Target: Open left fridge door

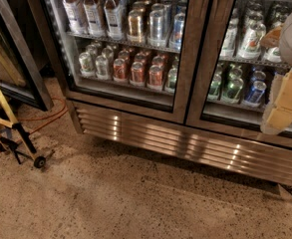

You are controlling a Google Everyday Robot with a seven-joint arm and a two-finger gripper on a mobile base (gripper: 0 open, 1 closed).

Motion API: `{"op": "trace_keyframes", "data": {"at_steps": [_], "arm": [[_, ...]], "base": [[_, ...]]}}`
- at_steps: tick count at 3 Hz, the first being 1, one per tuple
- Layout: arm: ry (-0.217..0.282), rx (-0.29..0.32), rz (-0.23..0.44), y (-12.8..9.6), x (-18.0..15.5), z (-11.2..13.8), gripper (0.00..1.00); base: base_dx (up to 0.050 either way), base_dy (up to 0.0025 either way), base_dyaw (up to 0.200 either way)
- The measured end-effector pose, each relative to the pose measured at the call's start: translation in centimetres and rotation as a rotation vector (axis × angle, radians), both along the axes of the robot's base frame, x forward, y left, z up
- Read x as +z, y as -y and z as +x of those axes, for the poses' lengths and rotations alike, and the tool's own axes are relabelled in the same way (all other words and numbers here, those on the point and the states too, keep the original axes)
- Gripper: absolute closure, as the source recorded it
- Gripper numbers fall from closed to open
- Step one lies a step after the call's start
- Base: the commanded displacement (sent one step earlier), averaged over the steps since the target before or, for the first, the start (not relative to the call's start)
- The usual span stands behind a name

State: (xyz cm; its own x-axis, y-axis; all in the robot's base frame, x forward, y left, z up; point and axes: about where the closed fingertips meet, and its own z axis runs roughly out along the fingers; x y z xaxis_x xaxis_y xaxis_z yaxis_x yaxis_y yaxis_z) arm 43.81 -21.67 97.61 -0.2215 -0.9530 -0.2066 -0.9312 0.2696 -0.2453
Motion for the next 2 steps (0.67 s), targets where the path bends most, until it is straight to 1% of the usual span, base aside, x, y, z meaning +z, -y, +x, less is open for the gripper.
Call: {"op": "trace_keyframes", "data": {"at_steps": [1, 2], "arm": [[0.000, 0.000, 0.000, 0.0, 0.0, 0.0, 0.00], [-0.032, -0.003, 0.013, -0.6, -2.3, 1.0, 0.00]], "base": [[0.000, 0.00000, 0.000], [0.000, 0.00000, 0.000]]}}
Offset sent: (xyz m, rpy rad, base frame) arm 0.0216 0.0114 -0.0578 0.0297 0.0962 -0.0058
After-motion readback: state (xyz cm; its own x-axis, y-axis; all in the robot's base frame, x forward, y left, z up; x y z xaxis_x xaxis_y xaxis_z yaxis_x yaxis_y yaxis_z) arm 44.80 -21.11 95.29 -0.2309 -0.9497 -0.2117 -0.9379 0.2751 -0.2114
